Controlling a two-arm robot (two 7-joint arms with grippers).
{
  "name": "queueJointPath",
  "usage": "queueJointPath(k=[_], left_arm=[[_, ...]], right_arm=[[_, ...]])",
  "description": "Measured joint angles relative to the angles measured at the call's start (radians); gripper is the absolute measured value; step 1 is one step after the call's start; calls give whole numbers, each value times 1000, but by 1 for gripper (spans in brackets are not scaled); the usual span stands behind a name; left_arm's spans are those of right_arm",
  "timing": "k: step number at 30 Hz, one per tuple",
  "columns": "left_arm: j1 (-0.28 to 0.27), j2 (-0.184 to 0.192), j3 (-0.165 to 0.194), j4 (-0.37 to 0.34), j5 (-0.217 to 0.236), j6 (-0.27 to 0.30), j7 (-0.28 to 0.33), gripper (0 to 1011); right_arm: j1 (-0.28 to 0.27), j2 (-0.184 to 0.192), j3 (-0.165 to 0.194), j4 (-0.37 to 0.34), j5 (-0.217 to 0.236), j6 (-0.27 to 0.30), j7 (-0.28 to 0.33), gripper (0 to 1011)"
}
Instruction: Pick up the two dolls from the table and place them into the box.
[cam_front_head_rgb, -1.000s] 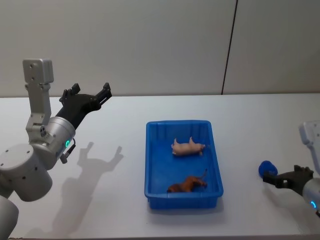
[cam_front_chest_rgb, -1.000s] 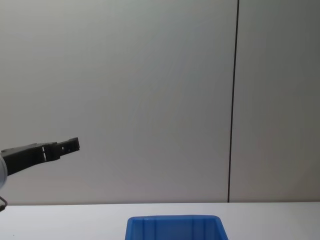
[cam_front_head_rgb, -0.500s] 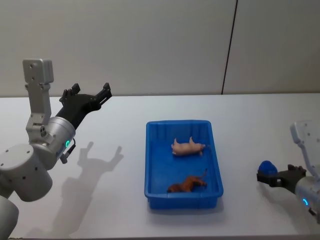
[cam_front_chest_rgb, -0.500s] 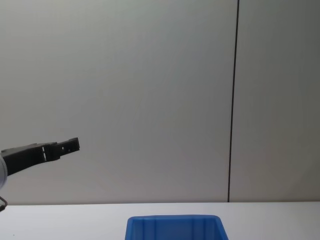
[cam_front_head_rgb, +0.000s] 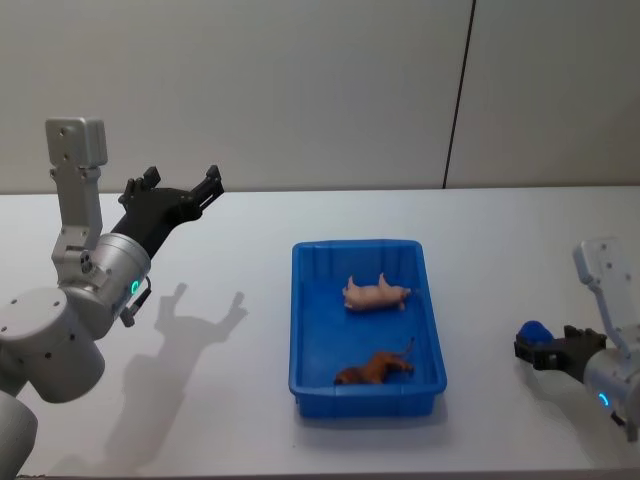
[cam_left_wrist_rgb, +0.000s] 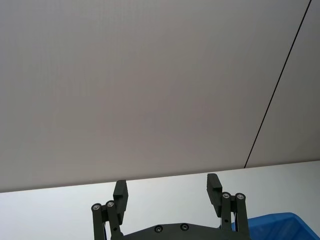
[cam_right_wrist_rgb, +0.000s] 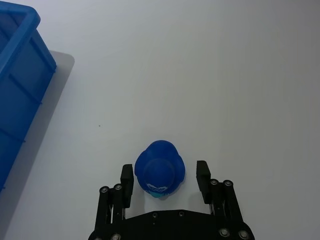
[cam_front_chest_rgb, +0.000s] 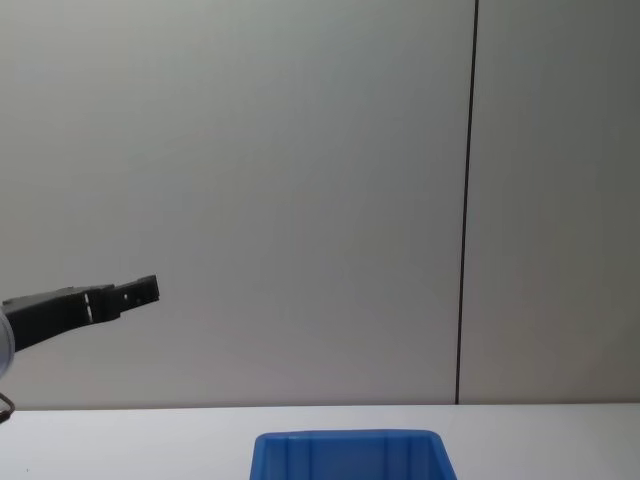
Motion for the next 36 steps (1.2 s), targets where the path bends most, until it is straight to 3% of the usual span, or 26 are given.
queueJointPath(k=[5, 9, 14, 19, 27, 36], left_arm=[[0, 0, 0, 0, 0, 0, 0, 1001], [0, 0, 0, 0, 0, 0, 0, 1001], [0, 0, 0, 0, 0, 0, 0, 1001], [0, 0, 0, 0, 0, 0, 0, 1001], [0, 0, 0, 0, 0, 0, 0, 1001], [0, 0, 0, 0, 0, 0, 0, 1001]], right_arm=[[3, -2, -1, 5, -3, -3, 1, 606], [5, -3, -1, 7, -4, -4, 1, 534], [7, -4, -2, 10, -6, -5, 1, 347], [8, -5, -2, 12, -6, -5, 1, 267], [8, -4, -1, 8, -9, -18, 10, 220], [2, 3, 4, -24, -11, -77, 36, 174]])
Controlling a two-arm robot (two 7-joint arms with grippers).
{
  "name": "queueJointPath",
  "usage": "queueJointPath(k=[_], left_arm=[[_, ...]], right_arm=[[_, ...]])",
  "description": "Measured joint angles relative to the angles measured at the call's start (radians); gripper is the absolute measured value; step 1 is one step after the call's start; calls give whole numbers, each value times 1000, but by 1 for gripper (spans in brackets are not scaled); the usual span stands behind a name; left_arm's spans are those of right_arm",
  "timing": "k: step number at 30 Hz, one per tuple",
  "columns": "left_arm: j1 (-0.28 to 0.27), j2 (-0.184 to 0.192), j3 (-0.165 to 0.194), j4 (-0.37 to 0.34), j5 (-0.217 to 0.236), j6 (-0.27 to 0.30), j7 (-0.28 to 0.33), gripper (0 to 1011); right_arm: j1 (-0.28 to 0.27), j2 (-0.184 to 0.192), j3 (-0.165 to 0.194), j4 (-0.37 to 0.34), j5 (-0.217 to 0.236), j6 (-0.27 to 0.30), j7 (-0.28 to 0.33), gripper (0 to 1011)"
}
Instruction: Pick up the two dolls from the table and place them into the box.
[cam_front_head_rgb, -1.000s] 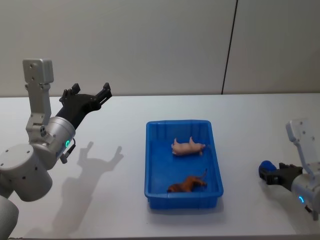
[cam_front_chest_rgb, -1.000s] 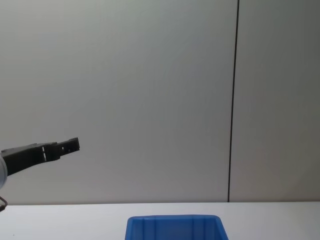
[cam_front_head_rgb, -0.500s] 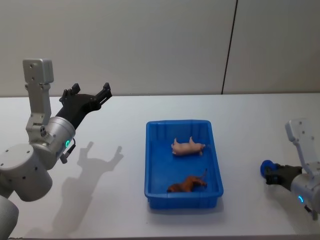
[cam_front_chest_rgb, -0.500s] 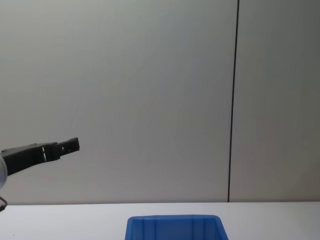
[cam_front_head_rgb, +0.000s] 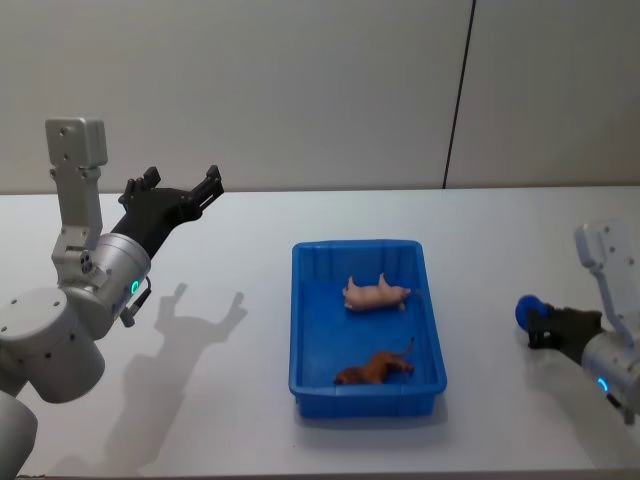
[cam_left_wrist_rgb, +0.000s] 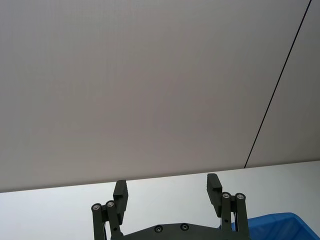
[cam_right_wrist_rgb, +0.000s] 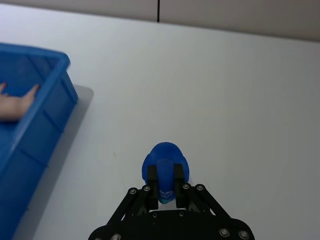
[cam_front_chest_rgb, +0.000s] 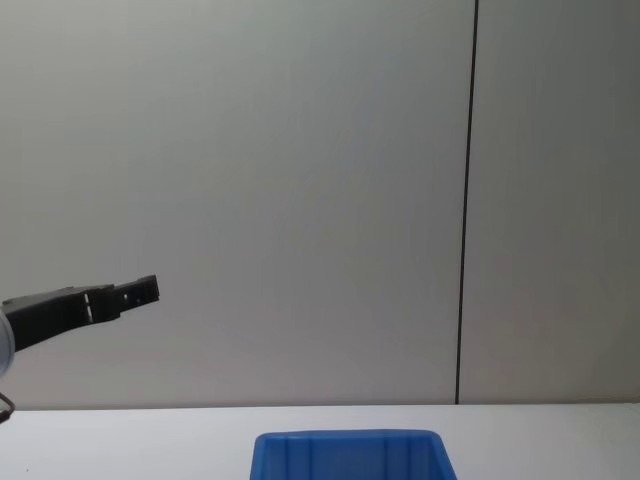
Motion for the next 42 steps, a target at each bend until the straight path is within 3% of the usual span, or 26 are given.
queueJointPath(k=[14, 24, 32, 42], left_arm=[[0, 0, 0, 0, 0, 0, 0, 1001], [0, 0, 0, 0, 0, 0, 0, 1001], [0, 0, 0, 0, 0, 0, 0, 1001], [0, 0, 0, 0, 0, 0, 0, 1001]], right_arm=[[-6, 11, 8, -87, 2, -119, 68, 98], [3, 10, 5, -152, 29, -181, 165, 71], [24, -2, -8, -173, 53, -182, 255, 72], [74, -34, -39, -144, 50, -110, 360, 72]])
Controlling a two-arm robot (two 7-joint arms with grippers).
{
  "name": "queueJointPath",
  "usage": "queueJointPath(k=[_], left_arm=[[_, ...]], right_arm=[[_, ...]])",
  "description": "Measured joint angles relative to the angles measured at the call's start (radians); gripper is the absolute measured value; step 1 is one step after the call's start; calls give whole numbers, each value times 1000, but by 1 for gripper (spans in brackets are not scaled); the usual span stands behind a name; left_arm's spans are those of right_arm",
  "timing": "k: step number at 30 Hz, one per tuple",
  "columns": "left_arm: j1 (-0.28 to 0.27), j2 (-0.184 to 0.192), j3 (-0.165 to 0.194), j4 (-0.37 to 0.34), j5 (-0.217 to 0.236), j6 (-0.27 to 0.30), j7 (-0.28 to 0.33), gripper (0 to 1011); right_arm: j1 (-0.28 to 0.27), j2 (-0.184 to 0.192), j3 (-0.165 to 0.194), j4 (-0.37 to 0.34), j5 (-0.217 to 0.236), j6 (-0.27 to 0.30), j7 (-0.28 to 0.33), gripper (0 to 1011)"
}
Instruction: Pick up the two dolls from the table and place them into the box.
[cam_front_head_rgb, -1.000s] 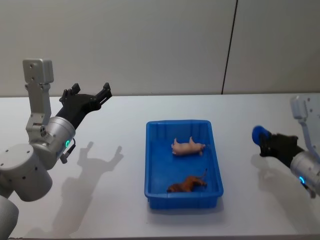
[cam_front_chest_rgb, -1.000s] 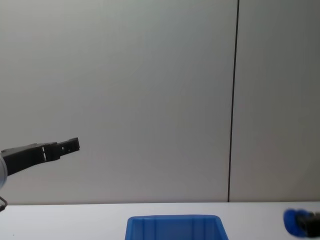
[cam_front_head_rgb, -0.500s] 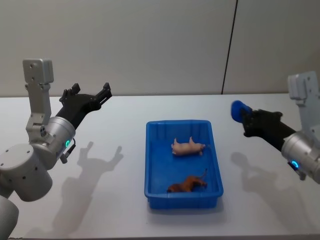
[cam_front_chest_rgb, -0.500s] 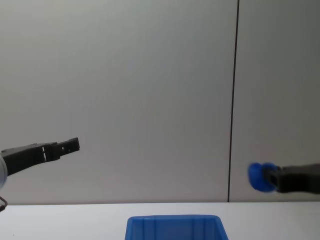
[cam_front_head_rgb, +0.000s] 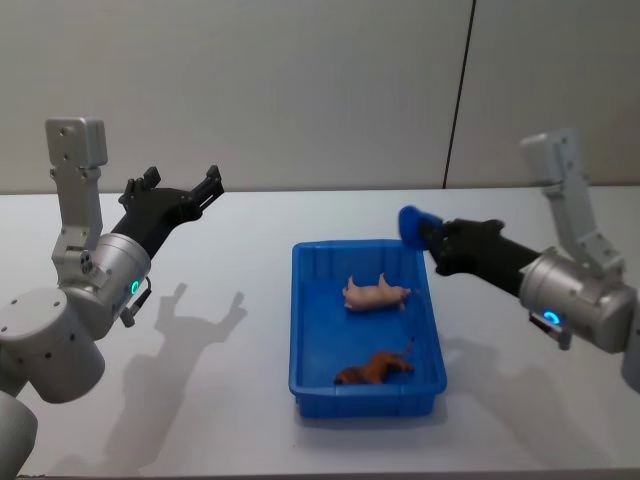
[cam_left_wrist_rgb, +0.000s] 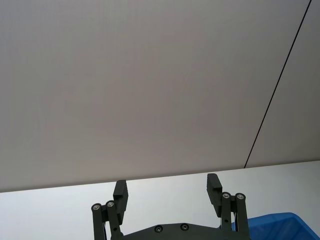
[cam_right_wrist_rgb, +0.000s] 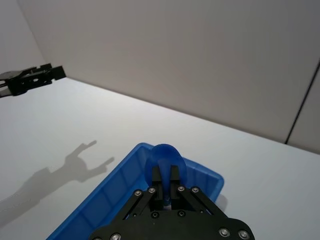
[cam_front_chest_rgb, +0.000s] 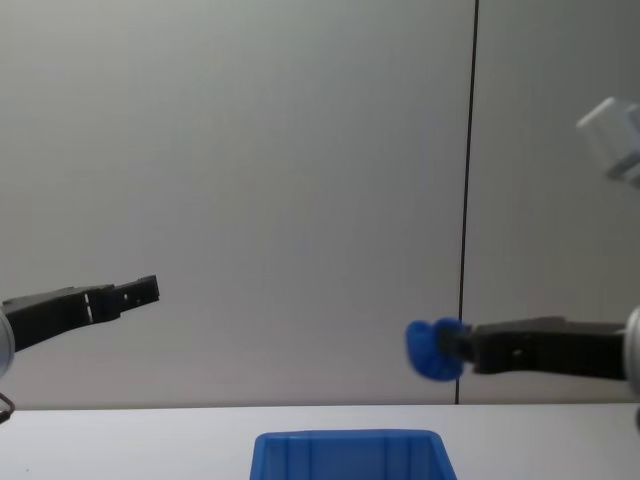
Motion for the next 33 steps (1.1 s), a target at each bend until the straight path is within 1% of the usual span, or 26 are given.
queueJointPath(k=[5, 7, 8, 9, 11, 14, 15, 19, 20, 21, 23, 24, 25, 26, 27, 28, 29, 31, 33], left_arm=[[0, 0, 0, 0, 0, 0, 0, 1001], [0, 0, 0, 0, 0, 0, 0, 1001], [0, 0, 0, 0, 0, 0, 0, 1001], [0, 0, 0, 0, 0, 0, 0, 1001], [0, 0, 0, 0, 0, 0, 0, 1001], [0, 0, 0, 0, 0, 0, 0, 1001], [0, 0, 0, 0, 0, 0, 0, 1001], [0, 0, 0, 0, 0, 0, 0, 1001], [0, 0, 0, 0, 0, 0, 0, 1001], [0, 0, 0, 0, 0, 0, 0, 1001], [0, 0, 0, 0, 0, 0, 0, 1001], [0, 0, 0, 0, 0, 0, 0, 1001], [0, 0, 0, 0, 0, 0, 0, 1001], [0, 0, 0, 0, 0, 0, 0, 1001], [0, 0, 0, 0, 0, 0, 0, 1001], [0, 0, 0, 0, 0, 0, 0, 1001], [0, 0, 0, 0, 0, 0, 0, 1001], [0, 0, 0, 0, 0, 0, 0, 1001], [0, 0, 0, 0, 0, 0, 0, 1001]], right_arm=[[36, -24, -22, 47, -31, 51, 33, 71], [48, -32, -29, 64, -42, 63, 38, 72], [59, -40, -36, 81, -55, 75, 41, 72], [59, -40, -36, 81, -55, 75, 41, 72], [82, -57, -50, 117, -81, 94, 41, 72], [98, -69, -59, 146, -97, 104, 40, 73], [108, -75, -63, 163, -107, 110, 38, 89], [127, -90, -74, 197, -126, 122, 34, 193], [134, -94, -77, 208, -132, 126, 33, 253], [136, -96, -79, 213, -135, 128, 32, 253], [142, -100, -82, 222, -140, 131, 31, 327], [146, -104, -84, 230, -145, 133, 30, 343], [148, -105, -85, 233, -147, 135, 30, 389], [150, -107, -86, 236, -149, 136, 29, 398], [153, -108, -88, 239, -151, 137, 29, 428], [155, -110, -89, 245, -154, 139, 28, 486], [157, -111, -90, 247, -155, 140, 27, 506], [161, -114, -92, 255, -159, 142, 27, 585], [163, -116, -94, 259, -161, 144, 26, 624]])
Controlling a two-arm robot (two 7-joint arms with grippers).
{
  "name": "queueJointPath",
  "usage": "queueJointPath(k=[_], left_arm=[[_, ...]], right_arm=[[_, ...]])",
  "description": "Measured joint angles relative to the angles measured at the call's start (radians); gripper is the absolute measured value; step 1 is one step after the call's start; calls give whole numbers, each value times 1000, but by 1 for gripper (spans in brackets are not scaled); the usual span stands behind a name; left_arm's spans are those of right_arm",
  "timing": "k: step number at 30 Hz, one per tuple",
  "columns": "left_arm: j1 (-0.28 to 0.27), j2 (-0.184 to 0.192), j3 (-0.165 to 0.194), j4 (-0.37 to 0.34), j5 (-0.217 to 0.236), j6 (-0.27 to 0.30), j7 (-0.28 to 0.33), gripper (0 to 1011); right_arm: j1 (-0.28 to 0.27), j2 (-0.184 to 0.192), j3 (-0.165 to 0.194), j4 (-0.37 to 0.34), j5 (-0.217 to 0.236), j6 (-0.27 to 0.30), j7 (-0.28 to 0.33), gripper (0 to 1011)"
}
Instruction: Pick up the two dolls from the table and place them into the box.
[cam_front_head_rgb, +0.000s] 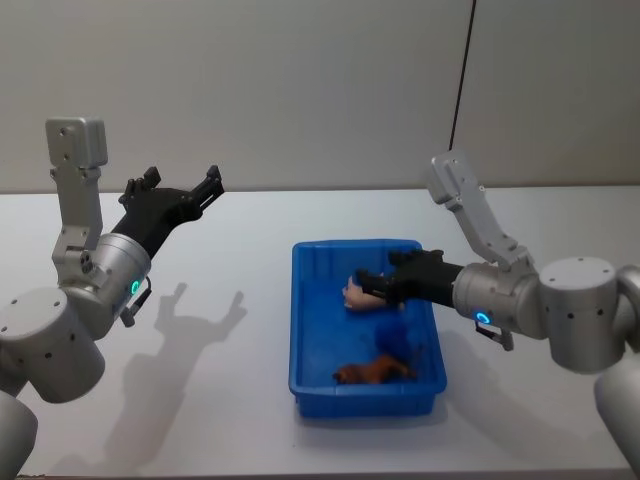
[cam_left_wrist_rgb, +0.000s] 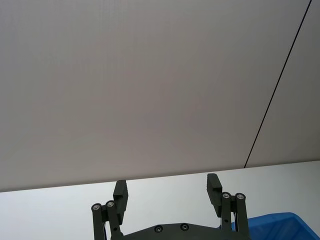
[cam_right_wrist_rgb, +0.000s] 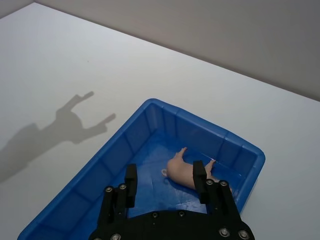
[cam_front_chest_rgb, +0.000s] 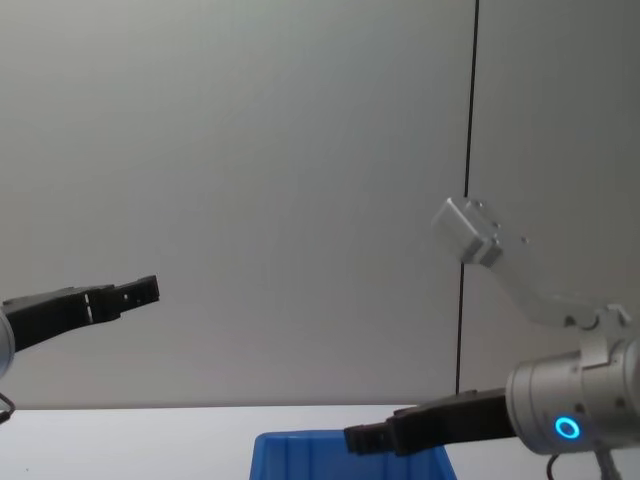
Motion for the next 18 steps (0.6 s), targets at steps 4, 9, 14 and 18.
queueJointPath(k=[4, 9, 14, 18], left_arm=[[0, 0, 0, 0, 0, 0, 0, 1001], [0, 0, 0, 0, 0, 0, 0, 1001], [0, 0, 0, 0, 0, 0, 0, 1001], [0, 0, 0, 0, 0, 0, 0, 1001]], right_arm=[[6, -4, -3, 10, -5, 3, -1, 738], [7, -5, -3, 12, -7, 3, -2, 905], [-1, 4, 5, -12, 13, -18, -5, 1001], [-15, 17, 19, -45, 42, -37, -8, 1001]])
